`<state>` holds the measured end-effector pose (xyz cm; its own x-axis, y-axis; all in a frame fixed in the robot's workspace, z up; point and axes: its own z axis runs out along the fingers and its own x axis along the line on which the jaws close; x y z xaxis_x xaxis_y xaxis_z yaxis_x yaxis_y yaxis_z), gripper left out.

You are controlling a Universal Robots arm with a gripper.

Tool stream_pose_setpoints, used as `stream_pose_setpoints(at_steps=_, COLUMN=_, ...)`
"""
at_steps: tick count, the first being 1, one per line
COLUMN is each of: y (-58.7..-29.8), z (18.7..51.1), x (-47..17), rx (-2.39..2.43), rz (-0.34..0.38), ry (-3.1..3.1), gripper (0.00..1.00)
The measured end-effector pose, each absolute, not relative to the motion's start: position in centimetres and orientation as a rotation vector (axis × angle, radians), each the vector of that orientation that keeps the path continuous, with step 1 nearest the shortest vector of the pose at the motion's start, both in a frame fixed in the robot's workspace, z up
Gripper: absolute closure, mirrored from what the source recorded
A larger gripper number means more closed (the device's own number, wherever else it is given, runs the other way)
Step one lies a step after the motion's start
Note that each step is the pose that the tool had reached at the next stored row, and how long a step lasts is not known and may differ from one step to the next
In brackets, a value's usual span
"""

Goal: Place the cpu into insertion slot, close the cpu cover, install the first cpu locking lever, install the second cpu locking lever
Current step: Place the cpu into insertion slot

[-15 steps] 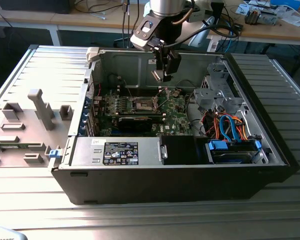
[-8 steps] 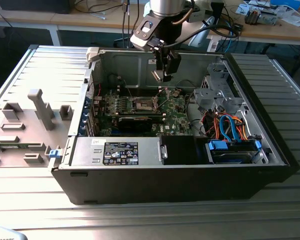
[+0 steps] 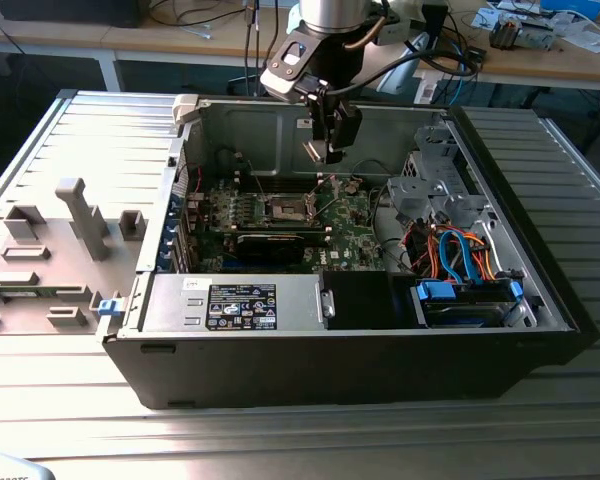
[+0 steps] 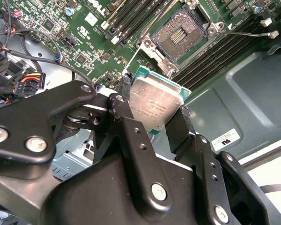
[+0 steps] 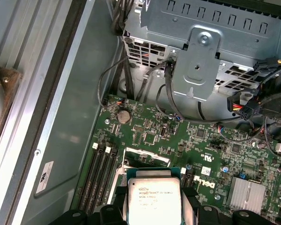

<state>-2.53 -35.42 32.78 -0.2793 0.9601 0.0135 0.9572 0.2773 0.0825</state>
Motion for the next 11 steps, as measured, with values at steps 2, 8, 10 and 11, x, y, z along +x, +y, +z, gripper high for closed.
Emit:
stream_pose_setpoints(at_steps=2, y=-35.42, z=32.77, x=-2.53, rx=1.863, rz=0.115, ry=2.478, gripper=0.45)
stream_pose_setpoints(at_steps=8, y=-35.42, z=32.75, x=-2.53, rx=1.866, rz=0.115, ry=2.476, gripper=0.45)
stream_pose_setpoints(at_steps=10, y=-35.42, z=32.75, x=-2.53, rx=1.867, rz=0.115, ry=2.475, gripper=0.45)
stream_pose_setpoints(at_steps=11, y=-35.42, z=32.74, x=-2.53, rx=1.868, rz=0.115, ry=2.475, gripper=0.45)
